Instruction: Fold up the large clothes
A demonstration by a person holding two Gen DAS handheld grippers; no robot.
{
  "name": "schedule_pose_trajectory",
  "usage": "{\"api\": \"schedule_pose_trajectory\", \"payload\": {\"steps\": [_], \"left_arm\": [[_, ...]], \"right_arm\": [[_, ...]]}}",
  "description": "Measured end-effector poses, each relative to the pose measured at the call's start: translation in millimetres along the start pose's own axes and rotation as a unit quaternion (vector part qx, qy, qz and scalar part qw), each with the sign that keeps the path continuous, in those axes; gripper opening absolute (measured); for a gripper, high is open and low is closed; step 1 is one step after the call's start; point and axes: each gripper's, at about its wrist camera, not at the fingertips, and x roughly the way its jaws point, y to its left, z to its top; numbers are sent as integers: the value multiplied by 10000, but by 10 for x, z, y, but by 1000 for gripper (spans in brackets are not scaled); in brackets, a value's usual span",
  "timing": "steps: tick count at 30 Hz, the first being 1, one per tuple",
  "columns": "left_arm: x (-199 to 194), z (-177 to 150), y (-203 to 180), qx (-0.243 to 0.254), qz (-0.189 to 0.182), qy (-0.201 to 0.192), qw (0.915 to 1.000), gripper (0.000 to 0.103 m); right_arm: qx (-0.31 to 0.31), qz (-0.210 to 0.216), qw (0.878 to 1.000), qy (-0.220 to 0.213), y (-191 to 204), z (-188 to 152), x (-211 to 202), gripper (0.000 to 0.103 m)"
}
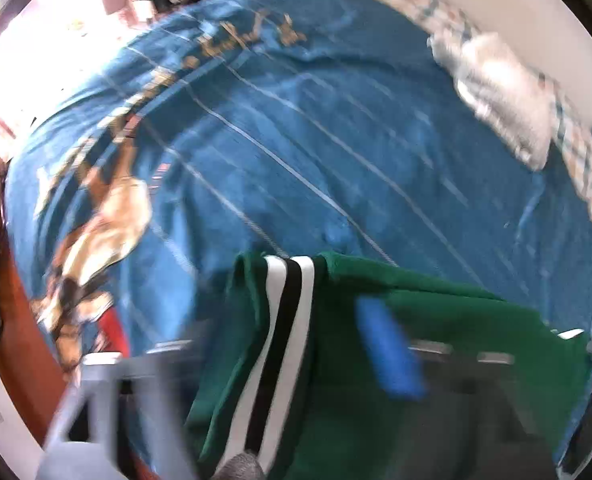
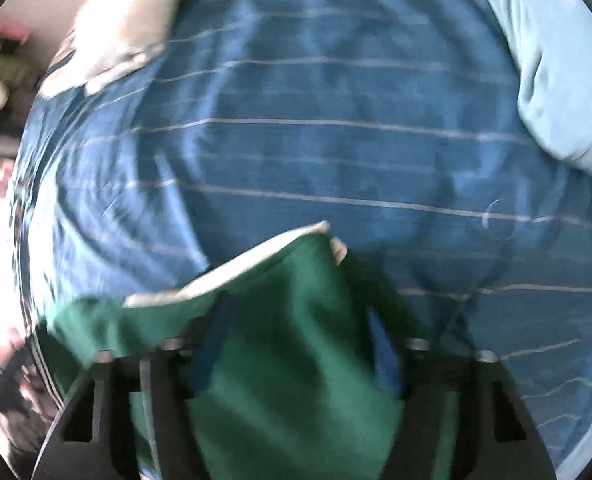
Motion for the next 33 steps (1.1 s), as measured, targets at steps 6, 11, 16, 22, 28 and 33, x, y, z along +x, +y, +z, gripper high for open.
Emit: {"api": "schedule_pose_trajectory", "payload": {"steps": [6, 11, 16, 22, 28, 33], "left_arm": [[-544, -604, 434, -1246, 291, -183, 9916, 95], [-331, -1526, 701, -2621, -154, 416, 9640, 95], [182, -1974, 747, -3520, -758, 548, 9313, 94], [220, -1639, 649, -3400, -219, -332, 9396, 61], [-288, -1669, 654, -3414, -537, -1021, 9328, 20], [-403, -1667, 690, -3263, -1116, -1296, 9297, 20]], "right_arm": [[-426, 147, 9990, 77, 416, -681, -408, 76], [-195, 645, 9967, 453, 561, -1235, -302, 66], [267, 837, 9901, 1094, 459, -1531, 304, 24], [264, 854, 9863, 1384, 435, -1569, 635, 24], [60, 844, 9867, 1388, 485, -1592, 601, 24], [147, 921, 9842, 1503, 382, -1553, 600, 24]]}}
